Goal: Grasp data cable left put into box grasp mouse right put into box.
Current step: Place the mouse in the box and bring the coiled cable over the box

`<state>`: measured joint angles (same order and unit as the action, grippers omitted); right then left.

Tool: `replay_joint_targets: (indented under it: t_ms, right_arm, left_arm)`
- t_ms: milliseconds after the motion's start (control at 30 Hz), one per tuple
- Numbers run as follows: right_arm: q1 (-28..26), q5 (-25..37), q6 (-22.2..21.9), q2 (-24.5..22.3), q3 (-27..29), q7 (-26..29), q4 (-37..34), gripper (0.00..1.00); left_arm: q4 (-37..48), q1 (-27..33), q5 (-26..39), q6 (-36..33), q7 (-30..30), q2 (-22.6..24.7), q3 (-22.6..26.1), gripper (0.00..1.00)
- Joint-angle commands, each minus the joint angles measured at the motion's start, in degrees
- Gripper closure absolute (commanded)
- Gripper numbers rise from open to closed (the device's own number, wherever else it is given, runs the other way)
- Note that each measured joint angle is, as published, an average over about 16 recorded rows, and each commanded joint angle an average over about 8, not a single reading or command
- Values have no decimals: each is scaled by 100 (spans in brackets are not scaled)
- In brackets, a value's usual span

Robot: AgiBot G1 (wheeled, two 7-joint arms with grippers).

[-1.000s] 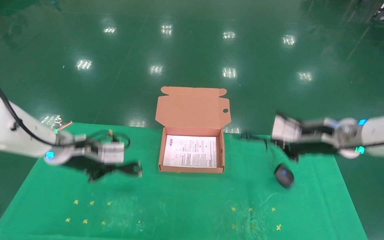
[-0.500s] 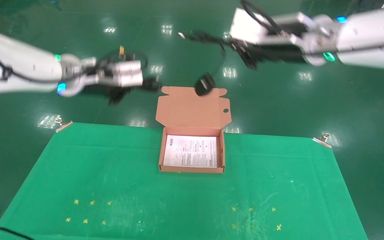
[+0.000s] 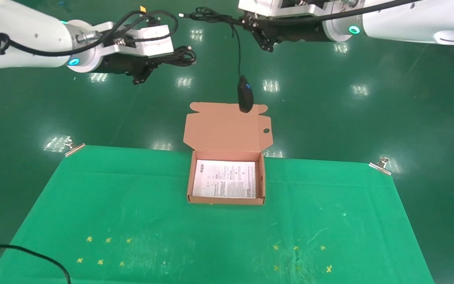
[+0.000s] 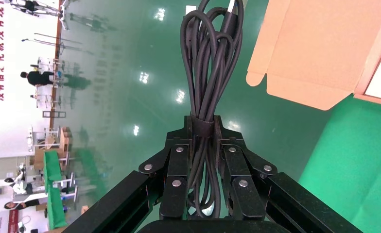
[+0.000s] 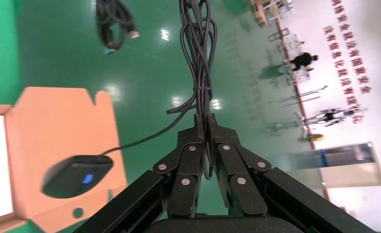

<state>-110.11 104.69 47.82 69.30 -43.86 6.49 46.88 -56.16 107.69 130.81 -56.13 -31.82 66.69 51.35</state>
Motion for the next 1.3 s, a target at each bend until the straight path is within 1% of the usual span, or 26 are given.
replay_joint_targets:
  t_ms: [33, 300, 533, 700, 900, 1067, 1300]
  right_arm:
    - [-59, -41, 5, 49, 13, -95, -81, 100]
    - [158, -58, -1, 216, -63, -147, -293, 100]
    - [419, -167, -48, 469, -114, -377, -689, 100]
    - [610, -291, -59, 644, -143, -574, -970, 100]
    - [824, -501, -90, 795, -235, -695, -1160, 100]
    - [1042, -681, -226, 852, -445, -543, -1278, 100]
    - [1469, -1031, -613, 841, -711, 23, -1580, 100]
  left_arm:
    - [-12, 27, 36, 24, -10, 10, -2, 100]
    - [-118, -62, 438, -192, -233, -143, 130, 100]
    - [-403, -146, 839, -545, -567, -325, 244, 100]
    - [-648, -202, 982, -764, -772, -431, 276, 100]
    - [-810, -238, 1050, -842, -891, -472, 281, 100]
    - [-854, -249, 1068, -858, -923, -483, 282, 100]
    - [-871, -254, 1076, -865, -935, -487, 282, 100]
